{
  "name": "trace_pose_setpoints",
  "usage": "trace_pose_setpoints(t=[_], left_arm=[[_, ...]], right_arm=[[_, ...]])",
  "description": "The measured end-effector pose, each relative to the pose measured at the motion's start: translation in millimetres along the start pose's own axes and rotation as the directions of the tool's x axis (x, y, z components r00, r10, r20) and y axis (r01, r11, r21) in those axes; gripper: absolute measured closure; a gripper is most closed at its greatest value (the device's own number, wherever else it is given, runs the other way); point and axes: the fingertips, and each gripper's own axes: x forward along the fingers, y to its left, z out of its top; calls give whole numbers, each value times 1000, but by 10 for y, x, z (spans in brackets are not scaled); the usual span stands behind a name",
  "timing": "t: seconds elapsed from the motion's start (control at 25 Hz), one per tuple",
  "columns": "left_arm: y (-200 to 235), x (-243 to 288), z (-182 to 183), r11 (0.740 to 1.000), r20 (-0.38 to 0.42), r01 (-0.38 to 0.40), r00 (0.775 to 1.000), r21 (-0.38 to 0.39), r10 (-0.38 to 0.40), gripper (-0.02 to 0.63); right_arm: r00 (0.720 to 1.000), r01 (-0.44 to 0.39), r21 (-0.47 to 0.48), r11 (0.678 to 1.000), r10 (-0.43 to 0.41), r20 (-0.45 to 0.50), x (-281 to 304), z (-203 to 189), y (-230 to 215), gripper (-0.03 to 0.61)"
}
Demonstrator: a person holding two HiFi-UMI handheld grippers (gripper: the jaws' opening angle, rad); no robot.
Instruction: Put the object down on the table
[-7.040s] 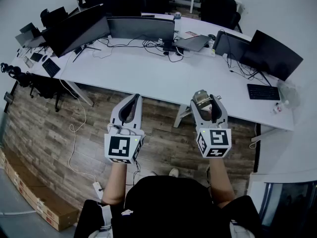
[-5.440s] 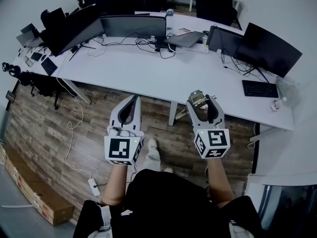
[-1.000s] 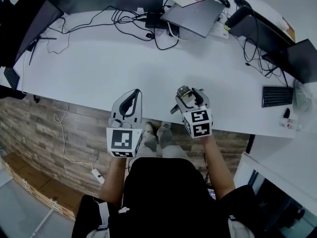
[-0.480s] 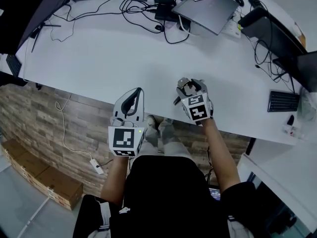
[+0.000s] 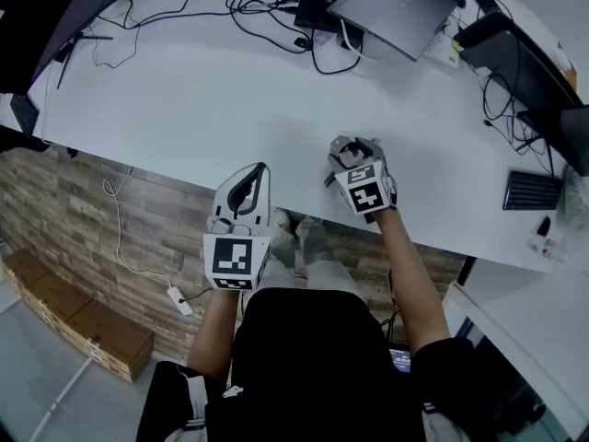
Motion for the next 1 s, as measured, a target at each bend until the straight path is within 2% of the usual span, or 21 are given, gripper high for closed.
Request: trace_pose_setpoints(t=[0.32, 1.0], left_arm=[[-21, 67, -104, 1000, -23, 13, 1000, 9, -13, 601], [-25, 82, -245, 1000, -43, 9, 999, -14, -10, 601]], right_arm=[[1000, -3, -9, 1000, 3, -12, 83, -54, 21, 285], [999, 8, -99, 995, -12, -34, 141, -64, 37, 285]])
